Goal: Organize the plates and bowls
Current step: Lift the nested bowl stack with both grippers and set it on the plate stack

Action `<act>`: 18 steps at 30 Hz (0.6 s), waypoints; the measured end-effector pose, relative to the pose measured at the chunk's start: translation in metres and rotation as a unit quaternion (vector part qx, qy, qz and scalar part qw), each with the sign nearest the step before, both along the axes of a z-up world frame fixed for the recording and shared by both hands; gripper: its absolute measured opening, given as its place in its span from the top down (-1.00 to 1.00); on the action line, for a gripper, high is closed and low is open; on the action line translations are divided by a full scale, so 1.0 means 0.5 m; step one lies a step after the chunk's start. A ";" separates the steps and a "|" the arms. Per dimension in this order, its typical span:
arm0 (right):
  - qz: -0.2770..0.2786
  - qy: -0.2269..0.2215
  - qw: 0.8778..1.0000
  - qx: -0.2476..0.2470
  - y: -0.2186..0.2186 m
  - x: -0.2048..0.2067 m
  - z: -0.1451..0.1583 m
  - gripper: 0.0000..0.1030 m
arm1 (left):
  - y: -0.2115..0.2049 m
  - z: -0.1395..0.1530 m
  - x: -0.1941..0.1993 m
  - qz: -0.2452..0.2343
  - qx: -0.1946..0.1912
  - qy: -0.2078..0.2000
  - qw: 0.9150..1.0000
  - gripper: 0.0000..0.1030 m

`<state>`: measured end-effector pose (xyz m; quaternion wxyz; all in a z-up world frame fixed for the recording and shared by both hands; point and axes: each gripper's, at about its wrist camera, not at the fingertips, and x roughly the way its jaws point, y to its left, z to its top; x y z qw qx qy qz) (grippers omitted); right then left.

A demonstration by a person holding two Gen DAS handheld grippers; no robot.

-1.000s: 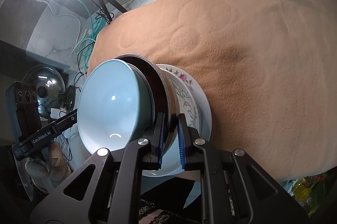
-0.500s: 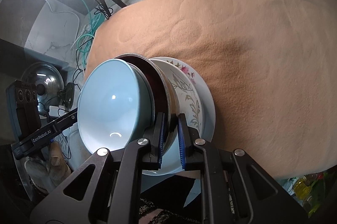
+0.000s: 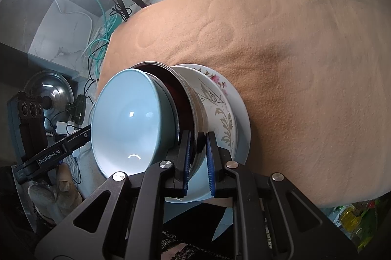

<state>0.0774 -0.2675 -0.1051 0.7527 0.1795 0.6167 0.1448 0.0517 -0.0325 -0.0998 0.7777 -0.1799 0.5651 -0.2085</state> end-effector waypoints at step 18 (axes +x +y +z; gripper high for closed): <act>0.009 -0.044 0.999 -0.021 -0.009 -0.030 0.040 0.57 | 0.013 0.038 -0.021 0.011 0.018 -0.039 0.999 0.80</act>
